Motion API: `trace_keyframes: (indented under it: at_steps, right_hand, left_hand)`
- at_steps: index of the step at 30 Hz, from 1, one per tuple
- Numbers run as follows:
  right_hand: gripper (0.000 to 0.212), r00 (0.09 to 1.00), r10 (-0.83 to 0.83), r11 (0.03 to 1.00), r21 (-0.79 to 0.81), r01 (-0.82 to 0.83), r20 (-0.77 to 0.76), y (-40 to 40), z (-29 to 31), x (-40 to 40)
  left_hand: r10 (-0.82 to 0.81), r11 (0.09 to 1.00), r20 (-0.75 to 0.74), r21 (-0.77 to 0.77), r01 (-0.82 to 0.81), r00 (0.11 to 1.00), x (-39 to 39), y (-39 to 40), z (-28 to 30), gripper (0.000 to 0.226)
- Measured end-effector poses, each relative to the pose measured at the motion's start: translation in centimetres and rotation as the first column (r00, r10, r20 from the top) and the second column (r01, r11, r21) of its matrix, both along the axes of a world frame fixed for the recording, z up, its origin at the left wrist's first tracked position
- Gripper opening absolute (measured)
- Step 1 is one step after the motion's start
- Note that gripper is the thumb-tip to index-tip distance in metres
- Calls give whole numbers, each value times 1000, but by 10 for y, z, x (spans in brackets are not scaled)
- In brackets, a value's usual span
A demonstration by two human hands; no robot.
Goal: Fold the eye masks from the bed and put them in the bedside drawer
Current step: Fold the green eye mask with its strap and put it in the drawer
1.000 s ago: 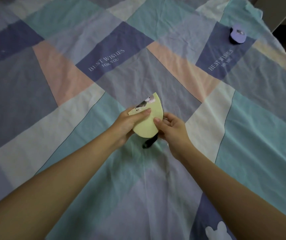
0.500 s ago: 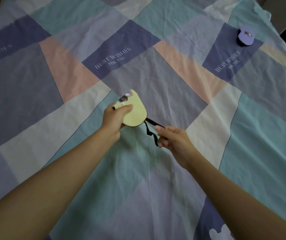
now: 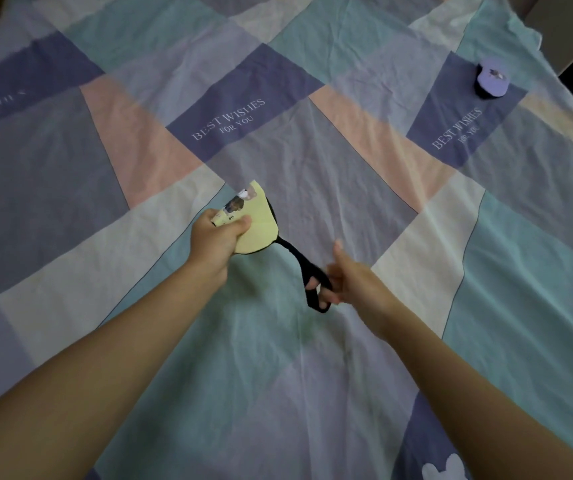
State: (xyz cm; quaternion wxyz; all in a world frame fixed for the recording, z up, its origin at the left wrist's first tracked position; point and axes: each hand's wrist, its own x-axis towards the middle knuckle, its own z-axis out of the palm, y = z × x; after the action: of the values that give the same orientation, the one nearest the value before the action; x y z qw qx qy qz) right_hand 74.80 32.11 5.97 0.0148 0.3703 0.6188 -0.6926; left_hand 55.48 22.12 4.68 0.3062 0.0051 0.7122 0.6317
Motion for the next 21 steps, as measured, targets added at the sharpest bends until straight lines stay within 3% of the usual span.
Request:
trace_keyframes:
  at_steps: [1,3,5,8,11,13,16,21]
  right_hand:
    - [68,979,-153,965,-232,120,-132,0,3,-1]
    - [47,812,-508,749,-613,251,-288,1,8,-4]
    - [32,660,-689,607,-735,301,-299,3,9,-7]
    - [31,636,-738,592,-671,447,-227,0,6,-16]
    - [23,724,-672,707,-423,566,-154,-9,-2,-18]
    - [25,801,-581,798,-295,526,-144,-14,-7,-17]
    - [27,881,-455,877,-239,417,-132,-22,-6,-20]
    - [17,909,-388,917,-160,364,-154,-37,-3,-26]
  left_hand:
    - [9,1000,-24,-24,-9,1000,0,-1,-2,23]
    - [-27,997,-52,-74,23,998,1,-4,-7,25]
    - [-93,991,-61,-103,86,994,4,-7,-11,29]
    - [-153,984,-35,-93,149,988,8,-9,-14,29]
    - [-213,976,44,-30,215,976,12,-8,-10,25]
    - [-289,957,98,11,290,952,15,-8,-7,24]
    - [-351,936,149,61,345,925,21,-7,-4,35]
    - [-208,978,88,8,208,974,38,-7,-4,52]
